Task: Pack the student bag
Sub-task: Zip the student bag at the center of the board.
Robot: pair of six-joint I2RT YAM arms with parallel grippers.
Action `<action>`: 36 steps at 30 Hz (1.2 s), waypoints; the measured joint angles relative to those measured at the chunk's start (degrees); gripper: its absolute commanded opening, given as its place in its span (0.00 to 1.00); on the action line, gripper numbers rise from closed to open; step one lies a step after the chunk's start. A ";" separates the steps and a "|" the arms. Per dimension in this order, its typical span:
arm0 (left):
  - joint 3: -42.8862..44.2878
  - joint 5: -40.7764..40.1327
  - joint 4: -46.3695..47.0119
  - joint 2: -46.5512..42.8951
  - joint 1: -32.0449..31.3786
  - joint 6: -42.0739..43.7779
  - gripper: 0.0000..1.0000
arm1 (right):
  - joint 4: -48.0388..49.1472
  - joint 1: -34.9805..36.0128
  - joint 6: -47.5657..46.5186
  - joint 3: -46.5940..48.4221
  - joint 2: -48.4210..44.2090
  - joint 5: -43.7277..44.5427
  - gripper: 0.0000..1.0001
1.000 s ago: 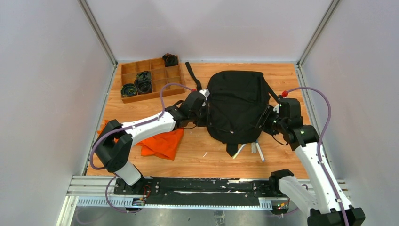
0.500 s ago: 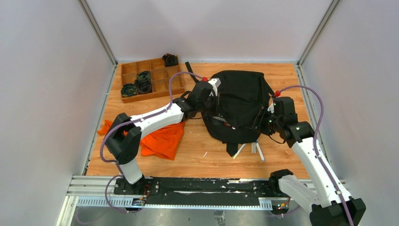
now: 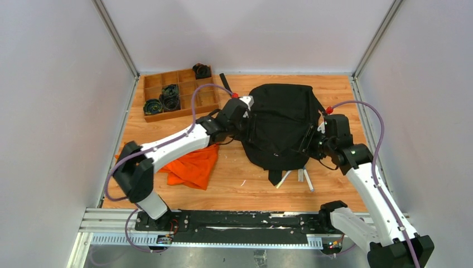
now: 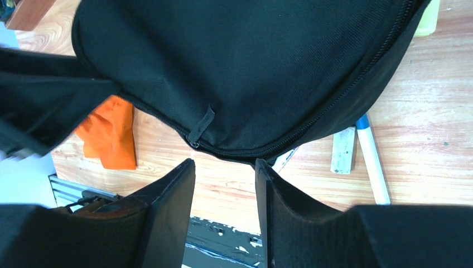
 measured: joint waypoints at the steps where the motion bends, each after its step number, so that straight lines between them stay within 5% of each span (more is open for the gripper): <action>1: 0.13 -2.25 -0.94 -1.99 -0.42 0.90 0.60 | -0.02 0.00 0.22 0.00 0.00 0.35 0.53; 5: 3.85 -10.71 -3.63 -9.40 -2.64 4.46 0.69 | -0.07 0.00 1.99 -0.02 -0.44 2.29 0.59; 11: 8.31 -14.34 -3.87 -9.33 -6.34 8.02 0.68 | -0.04 0.00 3.61 -0.02 -0.96 3.61 0.59; 25: 16.72 -1.95 -6.19 7.96 -12.92 9.81 0.70 | -0.04 0.00 4.66 -0.04 -2.69 5.07 0.59; 36: 20.24 -2.36 -6.97 14.49 -15.02 11.58 0.53 | -0.09 0.00 5.09 -0.94 -3.61 6.23 0.60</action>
